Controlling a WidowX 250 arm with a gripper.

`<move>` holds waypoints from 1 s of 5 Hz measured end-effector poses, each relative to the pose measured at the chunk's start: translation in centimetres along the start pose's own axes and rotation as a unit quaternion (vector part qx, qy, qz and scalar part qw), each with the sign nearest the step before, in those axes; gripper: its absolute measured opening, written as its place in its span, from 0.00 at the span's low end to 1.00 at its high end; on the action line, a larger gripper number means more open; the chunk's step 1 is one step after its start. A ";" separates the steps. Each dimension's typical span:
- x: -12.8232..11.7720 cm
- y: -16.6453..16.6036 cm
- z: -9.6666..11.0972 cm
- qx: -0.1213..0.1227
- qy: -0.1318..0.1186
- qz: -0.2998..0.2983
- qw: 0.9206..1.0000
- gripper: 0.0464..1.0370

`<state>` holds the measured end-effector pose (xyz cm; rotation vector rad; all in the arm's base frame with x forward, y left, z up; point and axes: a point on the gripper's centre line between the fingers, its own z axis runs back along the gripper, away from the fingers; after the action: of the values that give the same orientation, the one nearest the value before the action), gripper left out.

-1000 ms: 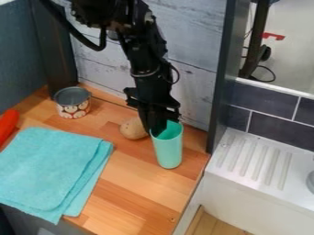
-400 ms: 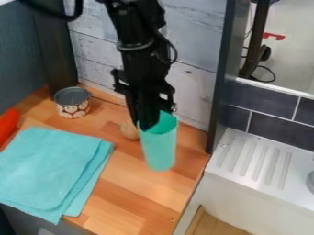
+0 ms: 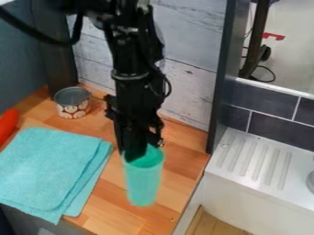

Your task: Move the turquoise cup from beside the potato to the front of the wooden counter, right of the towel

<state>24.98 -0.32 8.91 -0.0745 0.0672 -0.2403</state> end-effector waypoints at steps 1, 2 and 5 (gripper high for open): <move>-0.8 0.4 -1.0 0.014 0.011 -0.025 1.000 0.03; -0.7 1.0 -1.9 0.032 0.004 -0.058 0.998 0.03; -1.3 0.5 -3.7 0.018 -0.004 -0.088 0.996 0.03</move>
<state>23.59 0.20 5.31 -0.0464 0.0487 -0.4171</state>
